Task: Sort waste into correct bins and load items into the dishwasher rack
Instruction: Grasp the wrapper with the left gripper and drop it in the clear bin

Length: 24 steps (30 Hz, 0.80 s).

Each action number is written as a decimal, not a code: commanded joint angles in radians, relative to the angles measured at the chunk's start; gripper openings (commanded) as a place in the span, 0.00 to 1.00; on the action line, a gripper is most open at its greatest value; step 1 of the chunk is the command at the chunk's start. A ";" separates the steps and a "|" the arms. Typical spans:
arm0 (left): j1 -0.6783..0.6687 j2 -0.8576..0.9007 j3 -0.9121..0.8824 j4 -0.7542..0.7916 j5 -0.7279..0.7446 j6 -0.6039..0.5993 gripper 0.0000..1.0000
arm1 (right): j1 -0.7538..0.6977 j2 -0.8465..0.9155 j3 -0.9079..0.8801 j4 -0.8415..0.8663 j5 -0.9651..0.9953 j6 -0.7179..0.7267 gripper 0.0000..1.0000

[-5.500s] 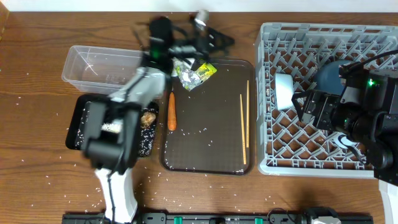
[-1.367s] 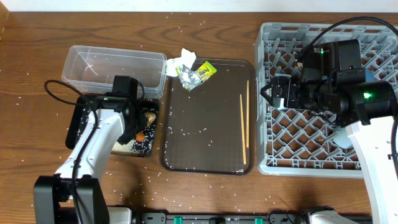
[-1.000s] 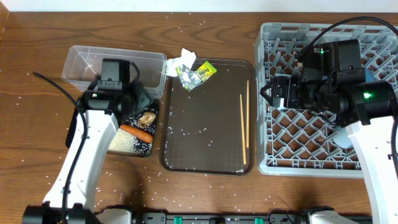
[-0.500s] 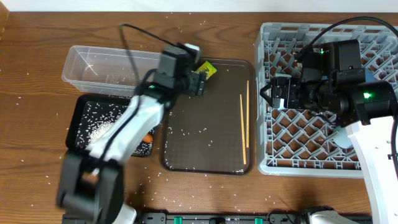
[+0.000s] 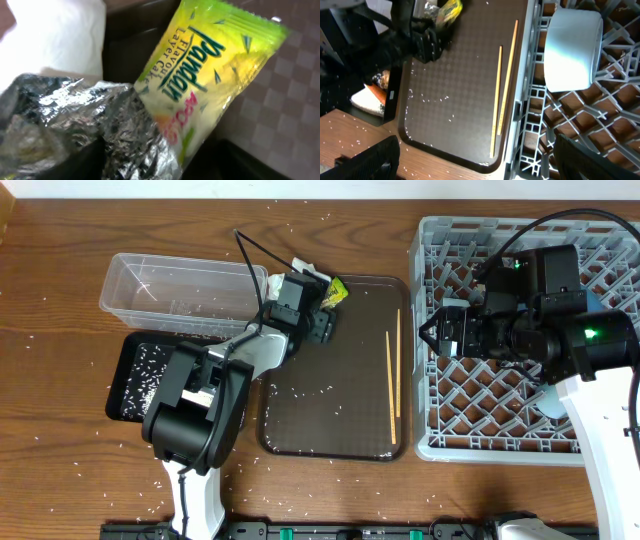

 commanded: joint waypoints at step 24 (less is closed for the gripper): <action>0.024 -0.505 0.004 -0.368 -0.110 -0.051 0.06 | 0.006 0.003 0.008 -0.005 -0.005 -0.013 0.90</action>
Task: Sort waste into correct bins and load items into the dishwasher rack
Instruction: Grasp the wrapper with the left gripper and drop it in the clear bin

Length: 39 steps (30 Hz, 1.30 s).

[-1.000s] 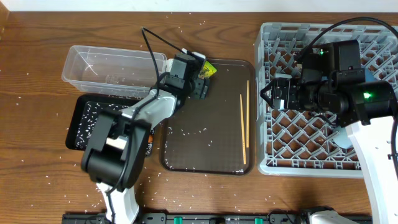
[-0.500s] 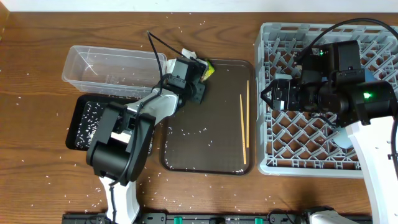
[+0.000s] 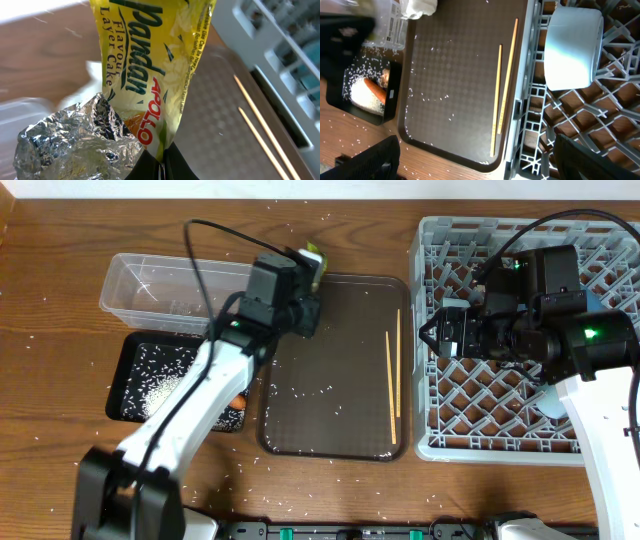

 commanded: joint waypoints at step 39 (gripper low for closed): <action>0.041 0.435 0.000 0.525 0.048 0.231 0.79 | 0.006 0.003 0.008 -0.001 -0.011 -0.014 0.91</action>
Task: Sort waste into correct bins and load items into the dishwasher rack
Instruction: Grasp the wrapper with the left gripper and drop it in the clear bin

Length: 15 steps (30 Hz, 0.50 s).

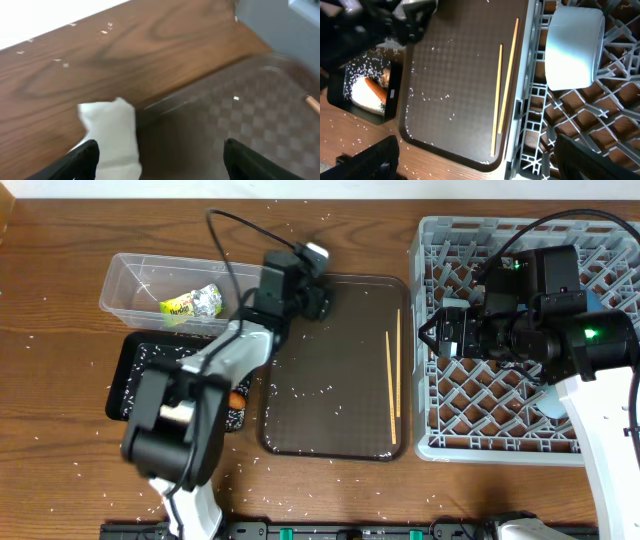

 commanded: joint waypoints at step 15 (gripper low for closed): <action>-0.007 0.172 0.002 0.030 -0.062 0.038 0.38 | 0.006 0.003 0.008 -0.034 -0.007 -0.014 0.91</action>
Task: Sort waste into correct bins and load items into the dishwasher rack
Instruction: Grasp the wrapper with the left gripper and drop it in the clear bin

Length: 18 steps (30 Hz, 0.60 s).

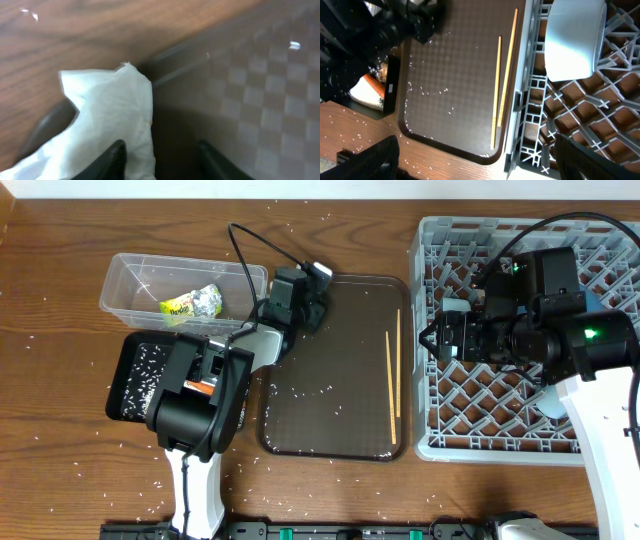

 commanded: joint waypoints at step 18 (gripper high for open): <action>0.037 -0.477 0.002 -0.391 0.077 -0.187 0.06 | 0.006 0.003 0.008 -0.015 -0.008 -0.013 0.90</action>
